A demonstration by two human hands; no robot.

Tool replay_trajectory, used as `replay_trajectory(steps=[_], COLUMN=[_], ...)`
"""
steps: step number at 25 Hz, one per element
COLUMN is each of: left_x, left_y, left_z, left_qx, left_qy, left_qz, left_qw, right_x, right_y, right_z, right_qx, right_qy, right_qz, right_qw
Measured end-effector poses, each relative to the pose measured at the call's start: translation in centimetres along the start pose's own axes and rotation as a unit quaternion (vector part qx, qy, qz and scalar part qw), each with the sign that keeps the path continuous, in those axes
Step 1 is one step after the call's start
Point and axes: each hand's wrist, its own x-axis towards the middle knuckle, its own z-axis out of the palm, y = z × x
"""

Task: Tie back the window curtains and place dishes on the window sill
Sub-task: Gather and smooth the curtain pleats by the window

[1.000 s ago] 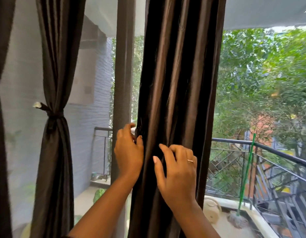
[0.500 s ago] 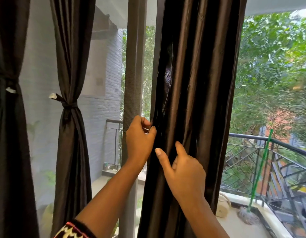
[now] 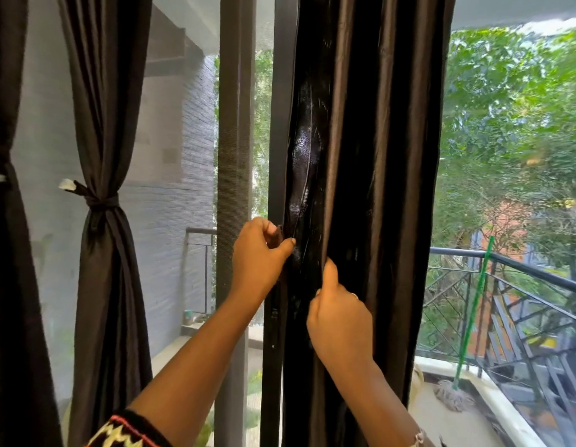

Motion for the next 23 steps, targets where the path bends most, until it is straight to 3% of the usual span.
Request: replay_trajectory(steps=[7, 17, 23], left_x=[-0.4, -1.4, -1.7], left_y=[0.5, 1.3, 1.7], left_z=[-0.2, -0.5, 0.0], left_qx=[0.028, -0.107, -0.016], left_qy=[-0.001, -0.054, 0.013], left_qz=[0.007, -0.021, 0.005], left_qw=[1.000, 0.993, 1.000], right_x=[0.2, -0.1, -0.6], right_y=[-0.1, -1.5, -2.2], right_z=[1.2, 1.2, 0.1], right_qx=[-0.009, -0.008, 0.030], right_qy=[-0.030, -0.045, -0.080], right_qz=[-0.022, -0.046, -0.049], right_qw=[0.999, 0.998, 0.995])
